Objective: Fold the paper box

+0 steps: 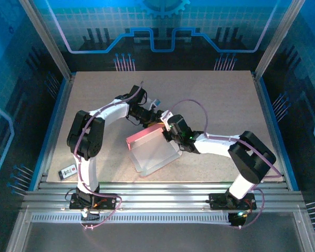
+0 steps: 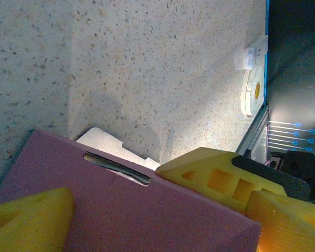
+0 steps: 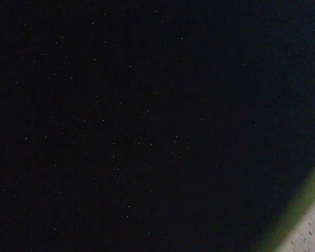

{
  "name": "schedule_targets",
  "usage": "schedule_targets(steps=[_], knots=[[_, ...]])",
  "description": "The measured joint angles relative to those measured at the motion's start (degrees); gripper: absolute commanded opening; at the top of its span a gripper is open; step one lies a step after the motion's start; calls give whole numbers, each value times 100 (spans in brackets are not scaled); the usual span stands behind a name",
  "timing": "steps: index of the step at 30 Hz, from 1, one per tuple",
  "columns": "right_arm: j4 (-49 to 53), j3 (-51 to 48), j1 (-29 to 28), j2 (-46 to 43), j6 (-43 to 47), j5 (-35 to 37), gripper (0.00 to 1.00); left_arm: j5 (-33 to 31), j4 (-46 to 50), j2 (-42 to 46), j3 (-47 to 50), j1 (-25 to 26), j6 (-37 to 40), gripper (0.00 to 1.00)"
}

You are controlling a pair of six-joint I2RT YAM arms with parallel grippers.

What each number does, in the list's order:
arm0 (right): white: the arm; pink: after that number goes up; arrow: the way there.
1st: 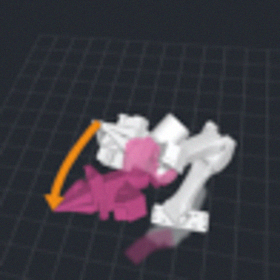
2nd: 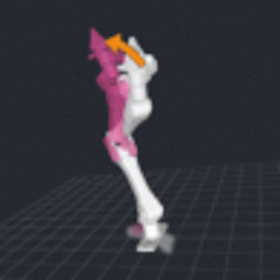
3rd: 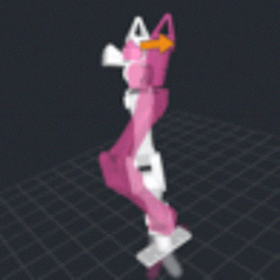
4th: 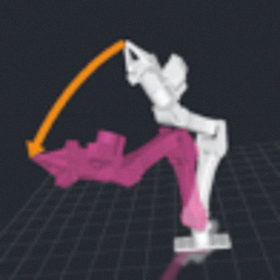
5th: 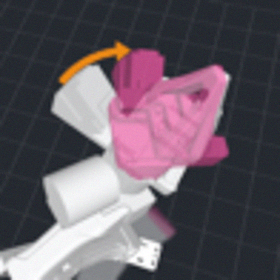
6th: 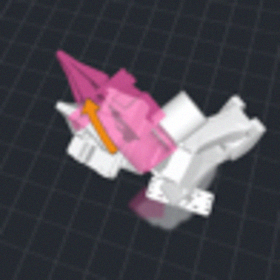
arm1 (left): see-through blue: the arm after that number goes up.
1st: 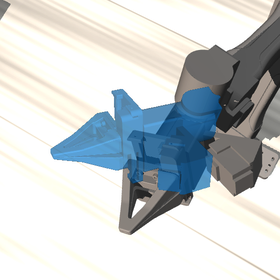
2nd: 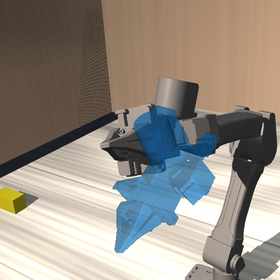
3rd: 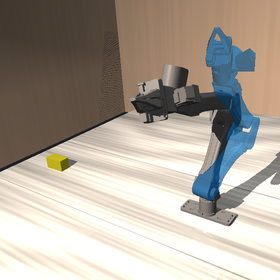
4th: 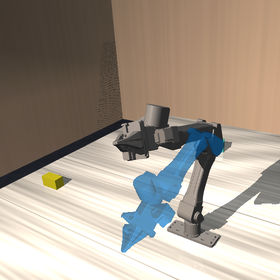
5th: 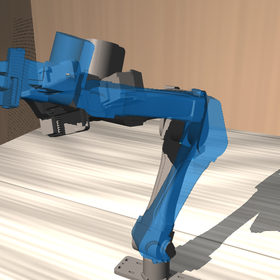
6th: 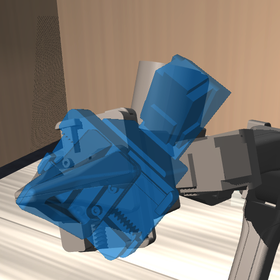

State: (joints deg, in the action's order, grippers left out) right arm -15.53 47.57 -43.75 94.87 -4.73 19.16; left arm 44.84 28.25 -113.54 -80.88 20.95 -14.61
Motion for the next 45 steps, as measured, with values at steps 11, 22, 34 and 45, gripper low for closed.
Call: schedule_targets(steps=[11,22,34,45], knots=[[-168,87,-321,190,-256,979,4,4,0,0,-2,-57,20,88],[-205,13,-354,-90,-555,914,26,-4,505,-146,-538,-31,151,99],[282,-645,-496,-1038,-769,175,56,-341,973,-273,-1438,98,317,99],[1799,-1709,-210,-3893,-1467,-752,82,-1381,1856,544,-1449,205,1217,98]])
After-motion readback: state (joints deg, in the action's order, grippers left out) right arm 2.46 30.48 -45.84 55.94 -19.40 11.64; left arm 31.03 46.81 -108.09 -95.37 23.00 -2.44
